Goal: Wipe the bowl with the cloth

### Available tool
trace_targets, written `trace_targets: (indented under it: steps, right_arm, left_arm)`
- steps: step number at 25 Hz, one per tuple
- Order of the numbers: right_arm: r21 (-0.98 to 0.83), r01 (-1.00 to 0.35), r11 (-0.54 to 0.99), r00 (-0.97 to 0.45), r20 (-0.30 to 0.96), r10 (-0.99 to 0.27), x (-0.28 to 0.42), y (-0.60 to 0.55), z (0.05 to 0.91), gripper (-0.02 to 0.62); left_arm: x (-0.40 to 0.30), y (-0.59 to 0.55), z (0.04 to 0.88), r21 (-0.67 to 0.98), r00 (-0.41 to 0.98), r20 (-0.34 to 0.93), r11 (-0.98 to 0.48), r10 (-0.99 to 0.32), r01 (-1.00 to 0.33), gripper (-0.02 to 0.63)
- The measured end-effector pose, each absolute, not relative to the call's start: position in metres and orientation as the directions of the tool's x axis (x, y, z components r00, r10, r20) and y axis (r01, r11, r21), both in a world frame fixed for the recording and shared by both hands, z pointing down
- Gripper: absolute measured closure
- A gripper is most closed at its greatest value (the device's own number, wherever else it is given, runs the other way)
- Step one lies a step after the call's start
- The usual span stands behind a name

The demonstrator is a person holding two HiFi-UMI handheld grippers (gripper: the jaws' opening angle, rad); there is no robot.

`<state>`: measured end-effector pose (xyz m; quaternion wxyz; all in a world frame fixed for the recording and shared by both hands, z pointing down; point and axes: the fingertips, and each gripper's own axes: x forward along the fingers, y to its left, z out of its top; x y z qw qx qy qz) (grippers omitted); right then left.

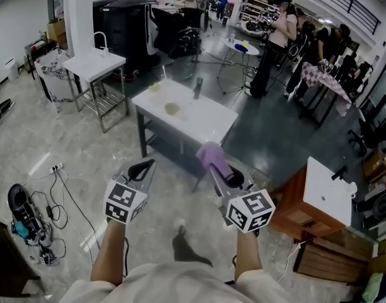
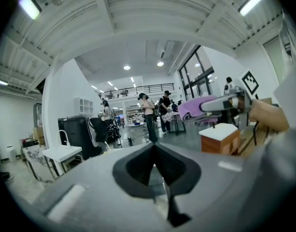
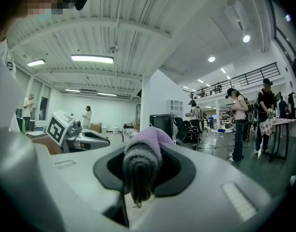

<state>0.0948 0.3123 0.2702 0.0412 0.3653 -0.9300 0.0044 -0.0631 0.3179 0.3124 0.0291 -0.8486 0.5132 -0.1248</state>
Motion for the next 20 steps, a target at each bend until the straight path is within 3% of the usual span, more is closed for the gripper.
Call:
trace_targets:
  steps: [20]
  right_arm:
    - [0.015, -0.639, 0.769, -0.766, 0.071, -0.638, 0.101, 0.049, 0.243, 0.495]
  left_arm:
    - [-0.05, 0.063, 0.279, -0.18, 0.402, 0.153, -0.425, -0.903, -0.887, 0.604]
